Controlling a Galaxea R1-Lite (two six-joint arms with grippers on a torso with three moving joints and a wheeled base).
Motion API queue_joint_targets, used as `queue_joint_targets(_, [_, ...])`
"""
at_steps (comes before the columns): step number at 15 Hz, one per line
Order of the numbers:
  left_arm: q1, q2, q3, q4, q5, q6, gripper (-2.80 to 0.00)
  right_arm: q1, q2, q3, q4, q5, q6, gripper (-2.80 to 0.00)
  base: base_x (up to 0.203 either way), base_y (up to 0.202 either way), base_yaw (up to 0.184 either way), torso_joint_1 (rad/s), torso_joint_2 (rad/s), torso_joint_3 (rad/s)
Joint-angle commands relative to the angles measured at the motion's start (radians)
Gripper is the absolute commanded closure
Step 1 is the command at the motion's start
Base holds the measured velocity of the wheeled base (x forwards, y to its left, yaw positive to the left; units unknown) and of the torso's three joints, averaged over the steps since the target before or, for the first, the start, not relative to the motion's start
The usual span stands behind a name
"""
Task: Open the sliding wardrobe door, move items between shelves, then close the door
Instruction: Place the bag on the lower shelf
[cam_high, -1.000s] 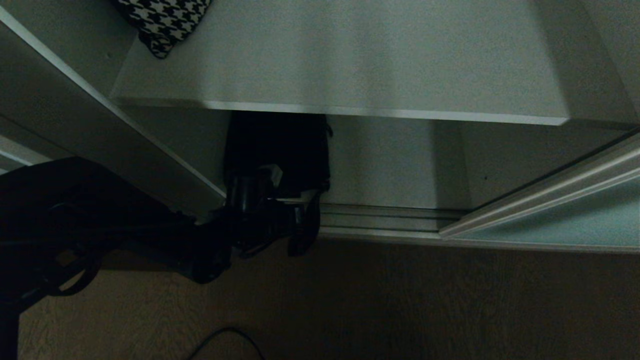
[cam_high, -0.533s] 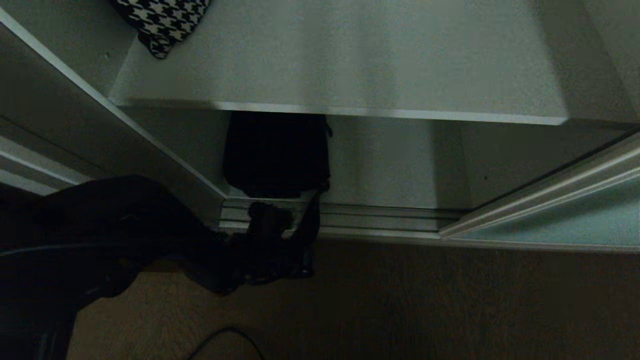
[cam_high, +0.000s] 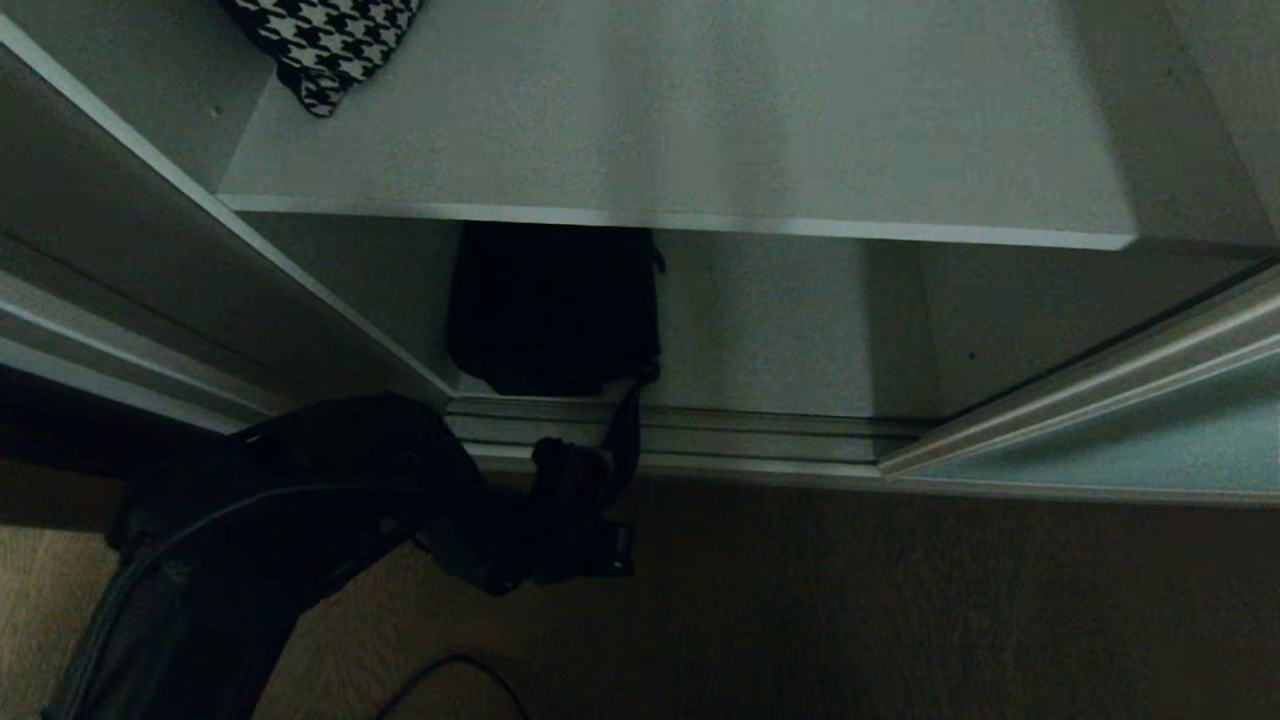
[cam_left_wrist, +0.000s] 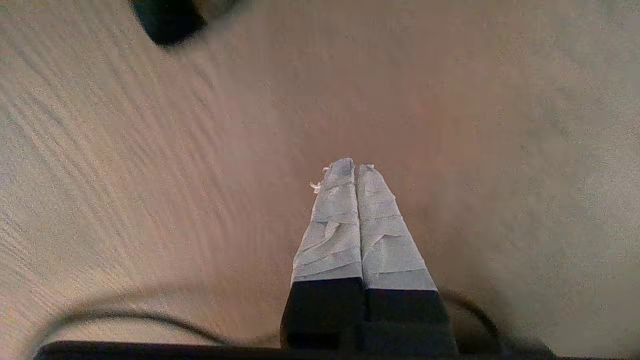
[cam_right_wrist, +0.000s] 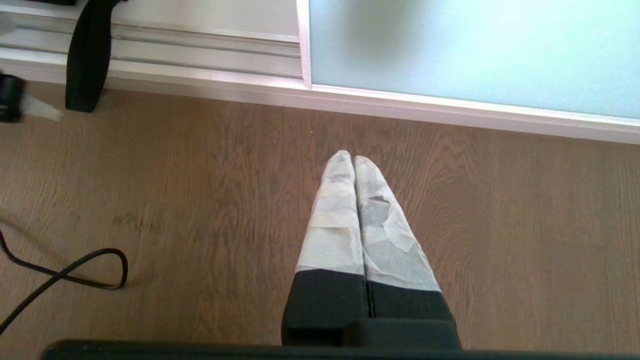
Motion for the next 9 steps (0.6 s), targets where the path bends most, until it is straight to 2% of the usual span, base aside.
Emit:
queue_joint_targets(1, [0.003, 0.072, -0.053, -0.01, 0.032, 0.011, 0.0, 0.0, 0.0, 0.0, 0.0, 0.0, 0.0, 0.0, 0.0, 0.0, 0.0, 0.0, 0.0, 0.0])
queue_joint_targets(3, [0.006, 0.074, -0.06, -0.056, 0.037, 0.021, 0.0, 0.0, 0.001, 0.0, 0.0, 0.0, 0.0, 0.0, 0.0, 0.0, 0.0, 0.0, 0.0, 0.0])
queue_joint_targets(5, [0.008, 0.079, -0.056, -0.113, 0.051, 0.056, 0.0, 0.0, 0.0, 0.0, 0.0, 0.0, 0.0, 0.0, 0.0, 0.0, 0.0, 0.0, 0.0, 0.0])
queue_joint_targets(6, [0.009, 0.081, -0.06, -0.138, 0.066, 0.071, -2.8, 0.0, 0.0, 0.0, 0.0, 0.0, 0.0, 0.0, 0.0, 0.0, 0.0, 0.0, 0.0, 0.0])
queue_joint_targets(7, [0.01, 0.081, -0.058, -0.17, 0.068, 0.081, -2.8, 0.0, 0.001, 0.0, 0.0, 0.0, 0.0, 0.0, 0.0, 0.0, 0.0, 0.0, 0.0, 0.0])
queue_joint_targets(9, [0.022, 0.091, -0.058, -0.21, 0.071, 0.145, -2.8, 0.0, 0.001, 0.0, 0.0, 0.0, 0.0, 0.0, 0.0, 0.0, 0.0, 0.0, 0.0, 0.0])
